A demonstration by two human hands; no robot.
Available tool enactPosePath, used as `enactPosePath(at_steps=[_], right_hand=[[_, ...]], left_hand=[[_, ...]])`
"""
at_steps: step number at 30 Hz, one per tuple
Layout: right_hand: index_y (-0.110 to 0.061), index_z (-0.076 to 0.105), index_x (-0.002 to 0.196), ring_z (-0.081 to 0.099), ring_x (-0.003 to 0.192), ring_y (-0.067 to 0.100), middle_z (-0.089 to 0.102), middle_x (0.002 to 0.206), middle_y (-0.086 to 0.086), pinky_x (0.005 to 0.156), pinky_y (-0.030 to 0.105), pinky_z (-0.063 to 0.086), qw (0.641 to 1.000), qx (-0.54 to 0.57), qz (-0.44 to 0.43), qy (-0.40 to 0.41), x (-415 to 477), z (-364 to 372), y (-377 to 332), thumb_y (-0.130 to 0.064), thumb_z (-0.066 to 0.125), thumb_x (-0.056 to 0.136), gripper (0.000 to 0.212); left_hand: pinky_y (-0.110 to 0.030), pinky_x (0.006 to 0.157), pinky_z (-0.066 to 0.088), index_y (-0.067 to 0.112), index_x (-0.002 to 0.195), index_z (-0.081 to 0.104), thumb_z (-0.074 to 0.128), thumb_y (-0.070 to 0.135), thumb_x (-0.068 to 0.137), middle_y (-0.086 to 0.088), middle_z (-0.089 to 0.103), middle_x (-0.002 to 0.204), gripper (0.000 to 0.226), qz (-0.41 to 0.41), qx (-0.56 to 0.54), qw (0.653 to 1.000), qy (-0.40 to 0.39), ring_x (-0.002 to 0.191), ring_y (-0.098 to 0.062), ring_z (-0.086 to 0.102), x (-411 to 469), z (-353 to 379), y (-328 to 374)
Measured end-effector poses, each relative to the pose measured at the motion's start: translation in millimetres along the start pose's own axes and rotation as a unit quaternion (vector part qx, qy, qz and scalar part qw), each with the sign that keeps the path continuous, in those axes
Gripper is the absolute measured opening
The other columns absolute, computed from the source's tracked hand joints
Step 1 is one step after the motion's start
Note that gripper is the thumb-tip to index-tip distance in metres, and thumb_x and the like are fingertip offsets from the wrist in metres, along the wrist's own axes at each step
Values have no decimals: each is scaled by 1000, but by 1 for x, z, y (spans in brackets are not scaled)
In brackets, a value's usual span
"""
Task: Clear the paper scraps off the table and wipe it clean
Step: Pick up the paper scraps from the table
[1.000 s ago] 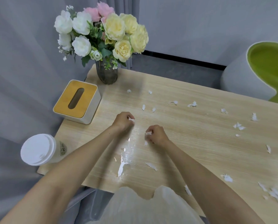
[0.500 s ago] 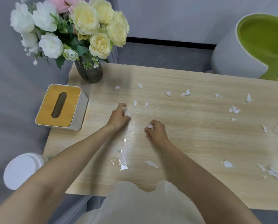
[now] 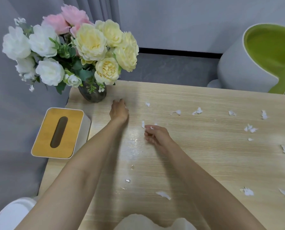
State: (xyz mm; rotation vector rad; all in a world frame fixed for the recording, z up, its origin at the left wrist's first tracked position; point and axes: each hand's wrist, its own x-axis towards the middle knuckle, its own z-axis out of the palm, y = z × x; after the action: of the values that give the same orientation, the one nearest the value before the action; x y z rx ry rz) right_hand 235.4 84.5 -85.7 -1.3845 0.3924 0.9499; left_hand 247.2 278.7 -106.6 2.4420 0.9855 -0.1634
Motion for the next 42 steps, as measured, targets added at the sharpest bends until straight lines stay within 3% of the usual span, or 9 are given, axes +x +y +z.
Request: enactPosePath(at_steps=[7,13,19,24,26,29,31,35,42], right_hand=[[-1,59,100,55,57,13,52,71,8,66,28,52,991,128,34,-8,6,-6,-8,-25,48,98,26],[-7,58,87,54,49,11,52,65,5,67,30,49,988,143,49,-6,9,-11,-3,-31,40,101,34],[-2,59,97,65,80,26,65,88,16,74,39,55,980,189,66,7,10,-13,-3,-38,39,100,40],[3,54,119,66,88,21,67,101,15,88,34,51,965,245,92,-15,11,-16,2,-37,39,100,47],[-2,57,114,65,69,15,67,85,8,70,27,52,971,215,98,-32,7,-19,3,-34,40,100,39],[-9,59,94,54,46,9,62,70,3,39,18,40,976,192,96,-24,3,-23,2,-39,41,99,35],[-10,60,85,51,44,9,60,68,6,39,18,36,983,164,82,-3,1,-25,1,-45,41,98,42],[-9,60,86,49,53,14,58,71,9,41,20,35,991,111,59,39,-1,-33,1,-42,41,99,40],[-7,59,86,49,56,16,57,70,11,46,22,34,991,103,57,68,-3,-42,2,-28,43,100,30]], left_hand=[[-34,73,46,2,93,59,44,0,89,-13,41,125,16,24,5,1000,11,85,-30,54,5,5,-9],[-32,75,41,7,96,56,48,1,86,-10,52,112,14,17,-38,999,19,95,-29,54,2,-1,-3],[-12,59,42,18,88,55,72,6,77,0,55,83,24,104,-339,924,-142,70,-11,49,-87,5,43],[-31,85,44,23,80,71,70,22,82,9,66,77,3,193,-245,934,-173,89,-15,53,-118,18,45],[-27,88,40,19,83,74,65,22,88,9,65,85,11,209,-230,936,-169,94,-12,50,-116,15,43],[-10,81,40,13,92,73,62,13,90,3,57,99,11,157,-291,930,-160,93,-8,54,-106,9,35],[-5,74,38,13,98,68,58,4,88,0,54,102,16,144,-245,956,-72,91,-11,55,-95,14,21],[-31,72,44,15,114,54,62,17,87,-3,46,116,28,166,-5,986,-27,103,-19,49,-83,32,4],[-30,68,40,14,89,60,56,12,89,-1,59,95,4,152,-34,986,-58,91,-20,55,-72,44,26]])
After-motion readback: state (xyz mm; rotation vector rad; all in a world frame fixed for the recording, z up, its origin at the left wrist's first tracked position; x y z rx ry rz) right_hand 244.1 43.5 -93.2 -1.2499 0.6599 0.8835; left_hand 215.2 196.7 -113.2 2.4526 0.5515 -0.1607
